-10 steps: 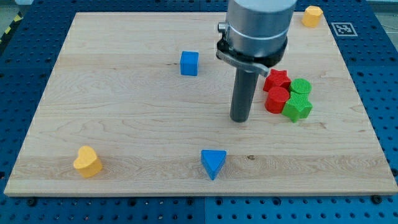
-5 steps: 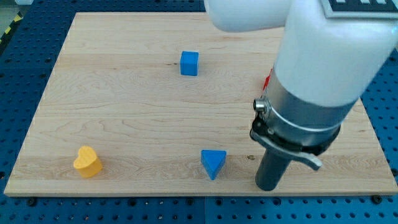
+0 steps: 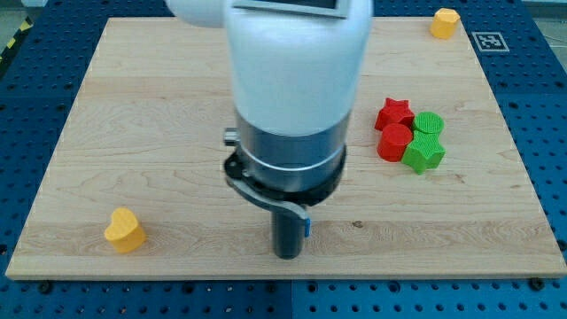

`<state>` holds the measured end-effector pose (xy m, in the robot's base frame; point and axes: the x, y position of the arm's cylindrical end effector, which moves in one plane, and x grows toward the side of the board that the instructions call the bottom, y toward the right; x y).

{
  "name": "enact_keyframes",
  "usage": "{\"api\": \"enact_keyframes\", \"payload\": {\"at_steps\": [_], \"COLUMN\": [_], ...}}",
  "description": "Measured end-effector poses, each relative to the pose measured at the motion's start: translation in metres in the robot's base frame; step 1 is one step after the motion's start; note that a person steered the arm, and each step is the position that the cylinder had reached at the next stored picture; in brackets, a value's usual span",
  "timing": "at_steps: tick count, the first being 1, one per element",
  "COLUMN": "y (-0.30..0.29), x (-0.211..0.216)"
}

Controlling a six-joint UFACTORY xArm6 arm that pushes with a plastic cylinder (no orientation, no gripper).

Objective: Move blue triangle to the bottom of blue cube

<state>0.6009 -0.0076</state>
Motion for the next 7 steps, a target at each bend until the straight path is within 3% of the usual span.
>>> {"api": "enact_keyframes", "payload": {"at_steps": [3,5,7], "y": [-0.01,-0.01,-0.009], "x": [0.009,-0.024,-0.026]}}
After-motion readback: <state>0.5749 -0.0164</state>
